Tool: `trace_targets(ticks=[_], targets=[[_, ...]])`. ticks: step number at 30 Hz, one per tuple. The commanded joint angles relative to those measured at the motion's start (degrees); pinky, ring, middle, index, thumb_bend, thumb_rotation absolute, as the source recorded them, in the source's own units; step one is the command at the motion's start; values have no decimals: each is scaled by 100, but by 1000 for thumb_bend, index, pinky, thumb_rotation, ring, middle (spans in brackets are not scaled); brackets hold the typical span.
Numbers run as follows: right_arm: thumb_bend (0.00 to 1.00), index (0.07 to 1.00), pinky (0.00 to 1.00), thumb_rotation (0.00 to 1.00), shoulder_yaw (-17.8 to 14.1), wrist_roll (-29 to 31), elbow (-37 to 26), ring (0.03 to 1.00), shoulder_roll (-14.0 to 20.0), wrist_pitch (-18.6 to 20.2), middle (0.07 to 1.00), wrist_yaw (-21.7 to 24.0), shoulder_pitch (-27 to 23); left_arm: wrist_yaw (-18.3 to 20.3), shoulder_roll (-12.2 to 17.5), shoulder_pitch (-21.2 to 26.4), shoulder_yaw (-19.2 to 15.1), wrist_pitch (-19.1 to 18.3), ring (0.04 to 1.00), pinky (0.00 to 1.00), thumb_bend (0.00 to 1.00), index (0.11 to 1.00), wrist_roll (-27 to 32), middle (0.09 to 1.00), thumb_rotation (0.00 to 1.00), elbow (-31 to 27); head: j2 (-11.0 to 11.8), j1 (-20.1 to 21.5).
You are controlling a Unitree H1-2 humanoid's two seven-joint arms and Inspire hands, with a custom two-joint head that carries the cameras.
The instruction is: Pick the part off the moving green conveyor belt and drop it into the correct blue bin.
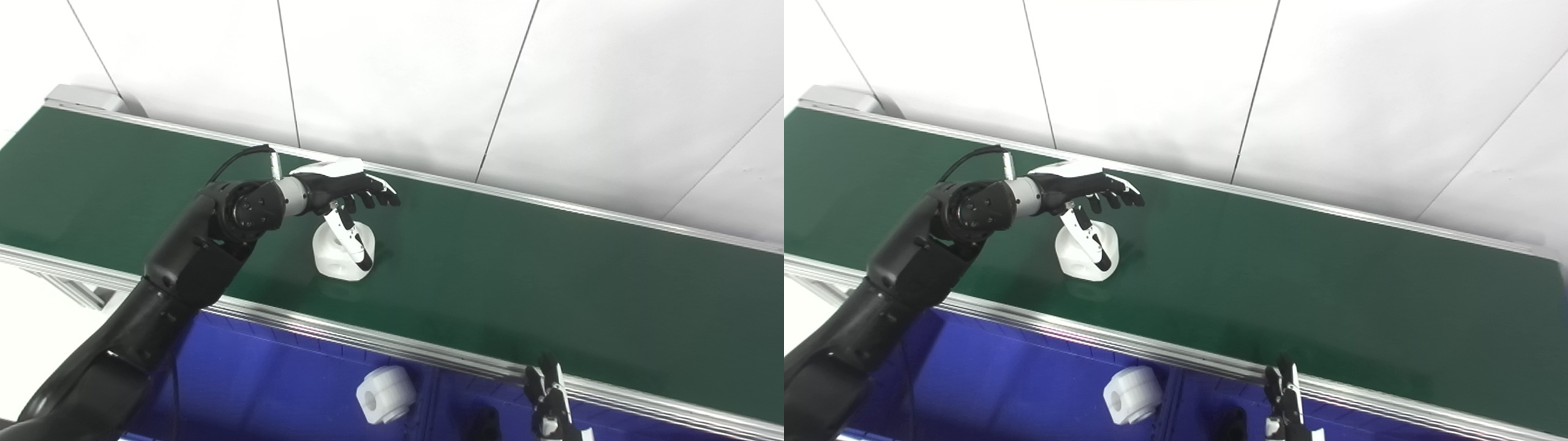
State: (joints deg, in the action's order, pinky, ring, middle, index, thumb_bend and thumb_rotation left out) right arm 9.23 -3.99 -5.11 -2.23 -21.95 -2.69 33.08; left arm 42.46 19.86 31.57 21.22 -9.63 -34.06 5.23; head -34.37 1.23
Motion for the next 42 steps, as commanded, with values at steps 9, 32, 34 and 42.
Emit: trace_targets(ticks=[9, 32, 34, 42], targets=[[739, 1000, 933, 1000, 74, -59, -368, 961, -123, 73, 1000, 13, 128, -1792, -98, -25, 381, 739, 794, 678, 990, 794, -776, 815, 195, 618, -73, 147], [734, 1000, 896, 1000, 179, -91, -529, 924, -194, 198, 988, 25, 196, -343, -571, -33, 1562, 8, 648, 594, 964, 679, -394, 699, 217, 1414, -222, 346], [740, 1000, 889, 1000, 182, -101, -539, 921, -202, 221, 987, 22, 191, -202, -573, 37, 1612, -143, 634, 587, 952, 665, -397, 684, 201, 1416, -219, 354], [764, 1000, 891, 1000, 181, -45, -578, 914, -203, 316, 980, 28, 185, -858, -415, 182, 1920, 249, 401, 325, 542, 495, -860, 463, 10, 1324, -231, 362]])
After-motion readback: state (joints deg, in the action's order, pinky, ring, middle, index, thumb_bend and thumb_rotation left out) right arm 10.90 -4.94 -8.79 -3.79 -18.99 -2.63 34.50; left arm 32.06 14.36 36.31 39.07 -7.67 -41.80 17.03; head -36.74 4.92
